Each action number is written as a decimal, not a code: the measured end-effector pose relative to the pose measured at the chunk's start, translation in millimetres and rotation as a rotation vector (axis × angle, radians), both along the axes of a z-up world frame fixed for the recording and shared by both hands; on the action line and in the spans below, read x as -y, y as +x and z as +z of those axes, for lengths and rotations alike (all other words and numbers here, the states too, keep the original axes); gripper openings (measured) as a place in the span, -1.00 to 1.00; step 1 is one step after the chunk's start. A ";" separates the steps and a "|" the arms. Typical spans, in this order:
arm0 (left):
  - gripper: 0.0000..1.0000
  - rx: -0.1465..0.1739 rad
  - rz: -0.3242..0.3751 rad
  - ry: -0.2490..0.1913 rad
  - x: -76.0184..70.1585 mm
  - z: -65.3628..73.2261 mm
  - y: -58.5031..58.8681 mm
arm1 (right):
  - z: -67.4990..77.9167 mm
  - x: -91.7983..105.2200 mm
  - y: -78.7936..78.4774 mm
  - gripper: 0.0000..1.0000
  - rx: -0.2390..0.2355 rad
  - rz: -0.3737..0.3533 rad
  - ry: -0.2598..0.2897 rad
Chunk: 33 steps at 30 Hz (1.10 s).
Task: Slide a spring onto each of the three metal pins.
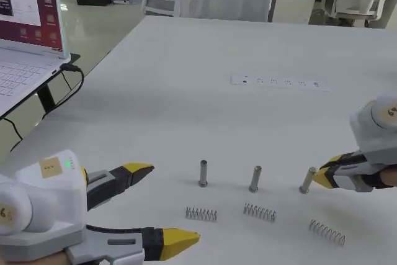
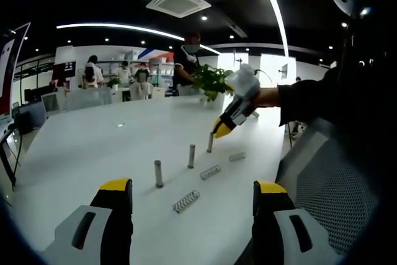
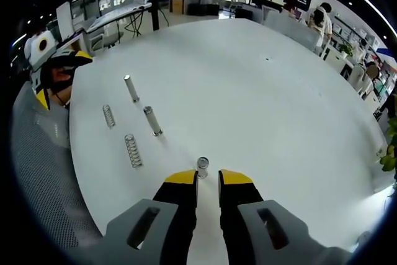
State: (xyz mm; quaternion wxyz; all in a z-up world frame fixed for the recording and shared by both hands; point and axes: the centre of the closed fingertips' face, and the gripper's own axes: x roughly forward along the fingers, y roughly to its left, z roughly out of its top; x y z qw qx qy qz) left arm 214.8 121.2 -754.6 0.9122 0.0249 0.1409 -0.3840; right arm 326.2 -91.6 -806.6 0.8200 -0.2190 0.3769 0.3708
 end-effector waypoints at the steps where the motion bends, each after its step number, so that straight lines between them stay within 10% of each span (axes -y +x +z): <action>1: 0.52 0.000 -0.001 0.000 0.1 -0.1 0.0 | -1.2 1.4 -1.7 -0.77 -0.002 0.001 -0.003; 33: 0.52 -0.004 -0.004 -0.007 1.0 -1.0 -0.5 | -28.7 -13.9 -59.3 -0.71 -0.162 0.206 -0.098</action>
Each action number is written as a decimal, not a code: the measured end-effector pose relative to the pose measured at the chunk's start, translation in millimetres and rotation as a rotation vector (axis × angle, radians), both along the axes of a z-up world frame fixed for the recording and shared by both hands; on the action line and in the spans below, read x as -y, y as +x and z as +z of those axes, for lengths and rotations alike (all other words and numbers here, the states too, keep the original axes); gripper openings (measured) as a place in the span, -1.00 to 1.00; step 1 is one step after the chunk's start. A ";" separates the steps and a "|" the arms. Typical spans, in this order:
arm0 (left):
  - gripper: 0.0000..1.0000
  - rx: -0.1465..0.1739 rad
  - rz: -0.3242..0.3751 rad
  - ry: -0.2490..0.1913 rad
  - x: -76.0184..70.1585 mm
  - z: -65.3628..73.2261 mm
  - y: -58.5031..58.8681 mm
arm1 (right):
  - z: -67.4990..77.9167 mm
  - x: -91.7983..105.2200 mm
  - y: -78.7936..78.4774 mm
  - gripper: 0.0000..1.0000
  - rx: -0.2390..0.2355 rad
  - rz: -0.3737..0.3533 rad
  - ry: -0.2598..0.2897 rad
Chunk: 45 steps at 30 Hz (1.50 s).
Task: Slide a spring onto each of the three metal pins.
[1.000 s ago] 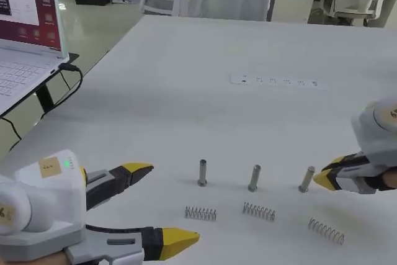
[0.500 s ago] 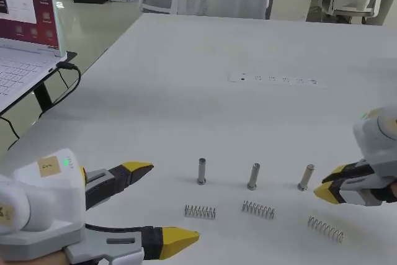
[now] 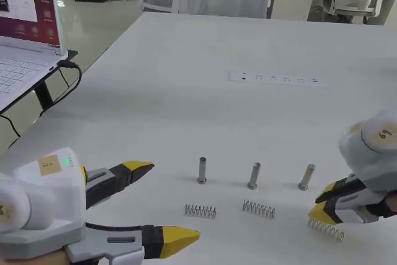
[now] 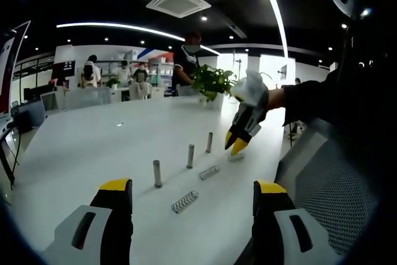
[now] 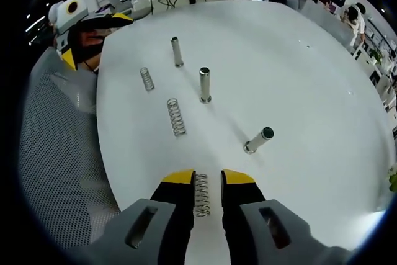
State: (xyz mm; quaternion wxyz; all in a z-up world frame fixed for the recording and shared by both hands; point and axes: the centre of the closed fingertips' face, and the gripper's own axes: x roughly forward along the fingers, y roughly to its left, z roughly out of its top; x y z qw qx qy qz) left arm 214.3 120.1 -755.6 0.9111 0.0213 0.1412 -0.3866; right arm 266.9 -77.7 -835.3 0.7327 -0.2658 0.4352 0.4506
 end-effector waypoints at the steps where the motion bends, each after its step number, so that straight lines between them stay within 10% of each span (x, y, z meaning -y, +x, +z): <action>1: 0.52 0.000 0.001 0.000 -0.1 0.0 0.1 | -2.1 0.3 -1.0 -0.71 -0.002 0.008 -0.012; 45: 0.51 -0.002 0.013 -0.008 -1.3 1.1 0.2 | -24.0 2.8 -9.9 -0.83 -0.031 0.095 -0.145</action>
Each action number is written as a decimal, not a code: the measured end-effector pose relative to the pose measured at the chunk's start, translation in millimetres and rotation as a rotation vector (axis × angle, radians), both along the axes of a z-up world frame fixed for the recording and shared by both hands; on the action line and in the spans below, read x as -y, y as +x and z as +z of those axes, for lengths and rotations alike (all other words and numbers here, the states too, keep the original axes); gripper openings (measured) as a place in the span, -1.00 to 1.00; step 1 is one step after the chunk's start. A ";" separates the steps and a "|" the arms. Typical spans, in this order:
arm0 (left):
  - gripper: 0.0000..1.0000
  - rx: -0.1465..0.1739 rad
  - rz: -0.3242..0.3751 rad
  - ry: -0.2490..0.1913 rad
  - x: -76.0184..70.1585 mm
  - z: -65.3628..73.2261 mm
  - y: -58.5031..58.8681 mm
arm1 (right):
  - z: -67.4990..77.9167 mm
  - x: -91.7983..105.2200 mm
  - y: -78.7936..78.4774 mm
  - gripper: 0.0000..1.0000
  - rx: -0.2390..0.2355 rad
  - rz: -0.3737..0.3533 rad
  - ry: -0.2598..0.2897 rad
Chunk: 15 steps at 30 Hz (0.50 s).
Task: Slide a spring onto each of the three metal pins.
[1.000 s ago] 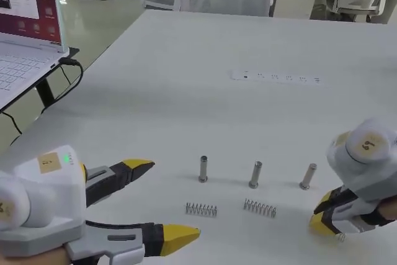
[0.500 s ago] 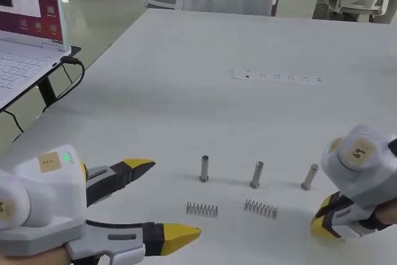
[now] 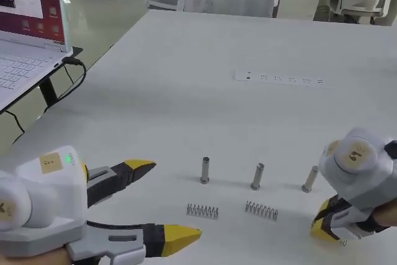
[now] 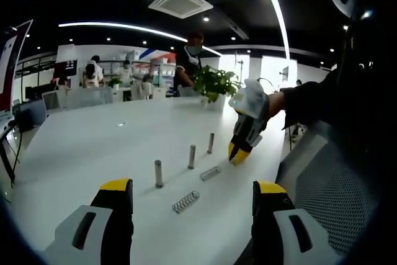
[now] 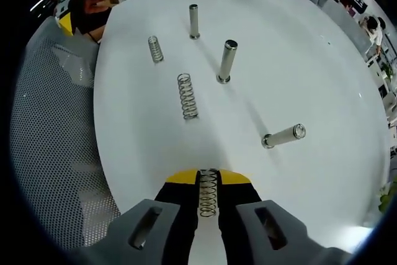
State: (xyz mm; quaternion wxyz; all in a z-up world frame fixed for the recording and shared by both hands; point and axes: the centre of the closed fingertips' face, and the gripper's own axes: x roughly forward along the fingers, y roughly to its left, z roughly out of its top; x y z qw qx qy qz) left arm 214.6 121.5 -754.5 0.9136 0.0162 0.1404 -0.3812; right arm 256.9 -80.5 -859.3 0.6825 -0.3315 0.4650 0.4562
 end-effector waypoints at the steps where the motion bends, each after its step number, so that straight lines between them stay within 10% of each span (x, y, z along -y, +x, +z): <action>1: 0.51 0.000 0.000 -0.001 -0.1 0.1 0.1 | 0.0 0.1 0.1 -0.83 0.002 -0.001 0.001; 15: 0.50 -0.001 -0.010 0.002 1.1 -0.4 0.4 | 16.7 -5.6 1.9 -0.83 0.029 -0.041 0.076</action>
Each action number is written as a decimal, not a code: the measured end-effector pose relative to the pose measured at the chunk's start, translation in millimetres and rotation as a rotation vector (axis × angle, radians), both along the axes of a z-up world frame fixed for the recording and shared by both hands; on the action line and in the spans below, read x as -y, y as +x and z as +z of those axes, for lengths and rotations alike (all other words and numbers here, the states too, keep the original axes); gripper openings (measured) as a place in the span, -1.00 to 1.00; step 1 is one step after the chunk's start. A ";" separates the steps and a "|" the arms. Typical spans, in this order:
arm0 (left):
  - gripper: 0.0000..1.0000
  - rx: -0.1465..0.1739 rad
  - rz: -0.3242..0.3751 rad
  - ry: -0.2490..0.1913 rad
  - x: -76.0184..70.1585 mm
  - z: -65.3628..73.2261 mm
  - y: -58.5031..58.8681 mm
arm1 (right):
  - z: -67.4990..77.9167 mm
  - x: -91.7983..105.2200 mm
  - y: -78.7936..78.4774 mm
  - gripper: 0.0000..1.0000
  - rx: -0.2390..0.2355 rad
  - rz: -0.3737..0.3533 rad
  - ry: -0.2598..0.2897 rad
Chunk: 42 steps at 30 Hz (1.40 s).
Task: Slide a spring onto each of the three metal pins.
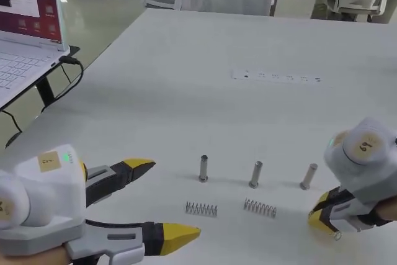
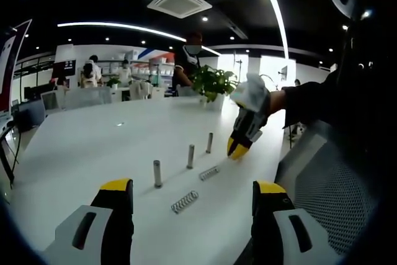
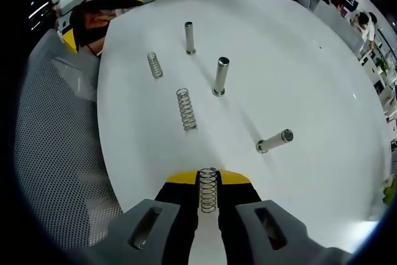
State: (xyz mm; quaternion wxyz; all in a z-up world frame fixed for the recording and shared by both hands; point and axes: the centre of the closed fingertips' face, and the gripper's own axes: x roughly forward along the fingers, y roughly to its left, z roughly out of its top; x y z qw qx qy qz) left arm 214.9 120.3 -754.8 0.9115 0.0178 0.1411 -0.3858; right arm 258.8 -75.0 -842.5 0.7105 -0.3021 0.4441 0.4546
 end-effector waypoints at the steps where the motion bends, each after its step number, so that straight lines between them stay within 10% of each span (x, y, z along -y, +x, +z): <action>1: 0.50 0.000 -0.001 0.001 0.1 0.0 0.0 | 0.6 -0.3 0.0 -0.83 0.000 -0.002 0.004; 24: 0.48 0.018 -0.043 0.004 5.1 11.1 3.5 | 41.0 -17.5 1.9 -0.83 0.066 -0.060 0.160; 42: 0.41 0.053 -0.088 -0.085 15.2 51.1 11.8 | 126.3 -59.0 4.0 -0.83 0.192 -0.050 0.391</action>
